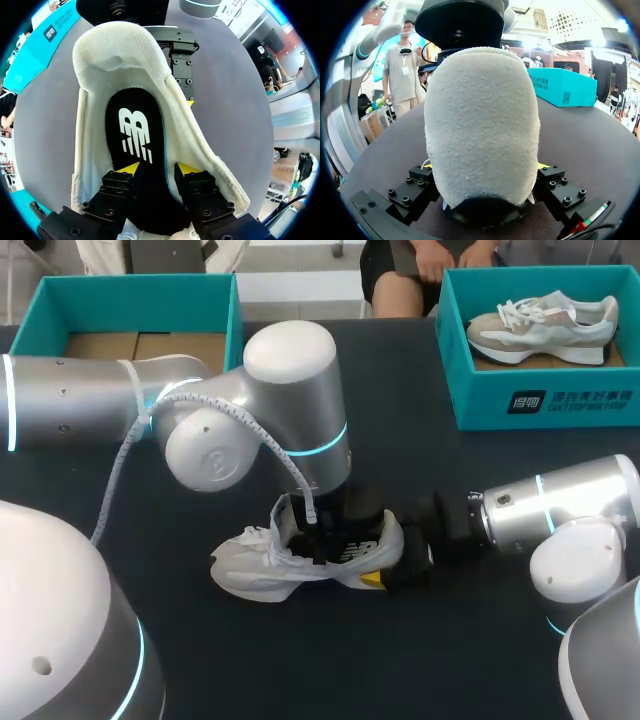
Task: Take the shoe out of the shoebox, open the shoe tongue, remove and reinsert the insole, then place the shoe into the shoebox
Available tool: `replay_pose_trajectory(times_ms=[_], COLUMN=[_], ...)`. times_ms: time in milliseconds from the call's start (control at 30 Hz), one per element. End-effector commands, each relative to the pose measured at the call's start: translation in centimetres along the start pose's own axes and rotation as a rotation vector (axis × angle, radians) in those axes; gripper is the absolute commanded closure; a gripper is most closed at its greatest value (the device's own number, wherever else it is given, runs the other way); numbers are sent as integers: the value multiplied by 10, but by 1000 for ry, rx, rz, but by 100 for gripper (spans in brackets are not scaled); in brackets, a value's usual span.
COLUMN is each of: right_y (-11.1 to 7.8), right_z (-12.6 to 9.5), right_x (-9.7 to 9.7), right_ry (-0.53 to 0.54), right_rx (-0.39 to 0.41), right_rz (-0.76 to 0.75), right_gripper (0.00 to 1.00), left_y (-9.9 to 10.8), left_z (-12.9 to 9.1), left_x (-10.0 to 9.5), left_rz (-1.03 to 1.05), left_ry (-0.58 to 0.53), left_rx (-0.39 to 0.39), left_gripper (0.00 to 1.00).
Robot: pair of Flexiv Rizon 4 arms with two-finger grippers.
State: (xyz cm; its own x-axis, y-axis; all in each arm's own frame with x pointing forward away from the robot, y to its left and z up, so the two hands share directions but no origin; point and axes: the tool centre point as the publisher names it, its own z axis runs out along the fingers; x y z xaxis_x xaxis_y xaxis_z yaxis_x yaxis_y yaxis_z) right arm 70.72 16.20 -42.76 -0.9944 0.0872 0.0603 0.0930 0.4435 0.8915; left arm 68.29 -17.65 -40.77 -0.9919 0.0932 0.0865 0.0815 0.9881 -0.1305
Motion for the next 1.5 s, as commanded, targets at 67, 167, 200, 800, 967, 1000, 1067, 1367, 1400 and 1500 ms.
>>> replay_pose_trajectory(times_ms=[67,167,200,800,967,1000,1067,1367,1400,1500], right_y=[-3,-3,-3,-3,-3,-3,-3,-3,-3,-3], right_z=[4,4,4,4,4,4,4,4,4,4], right_x=[-2,-2,-2,-2,-2,-2,-2,-2,-2,-2], right_ry=[-2,-2,-2,-2,-2,-2,-2,-2,-2,-2], right_rx=[3,3,3,3,3,3,3,3,3,3], right_rz=[1,1,1,1,1,1,1,1,1,1], right_gripper=[100,100,100,100,100,100,100,100,100,100], left_y=[-4,-3,-2,23,30,31,34,41,40,38], left_z=[27,30,30,-8,-19,-22,-26,-43,-45,-51], left_x=[2,-3,-4,-15,-14,-14,-13,-9,-7,-3], left_rz=[-10,-29,-37,-131,-149,-156,-159,-153,-152,-136], left_ry=[-36,-57,-63,-8,27,28,38,90,90,91], left_rx=[-6,-11,-12,50,85,89,100,153,158,179], left_gripper=[63,100,100,100,100,100,100,100,100,100])
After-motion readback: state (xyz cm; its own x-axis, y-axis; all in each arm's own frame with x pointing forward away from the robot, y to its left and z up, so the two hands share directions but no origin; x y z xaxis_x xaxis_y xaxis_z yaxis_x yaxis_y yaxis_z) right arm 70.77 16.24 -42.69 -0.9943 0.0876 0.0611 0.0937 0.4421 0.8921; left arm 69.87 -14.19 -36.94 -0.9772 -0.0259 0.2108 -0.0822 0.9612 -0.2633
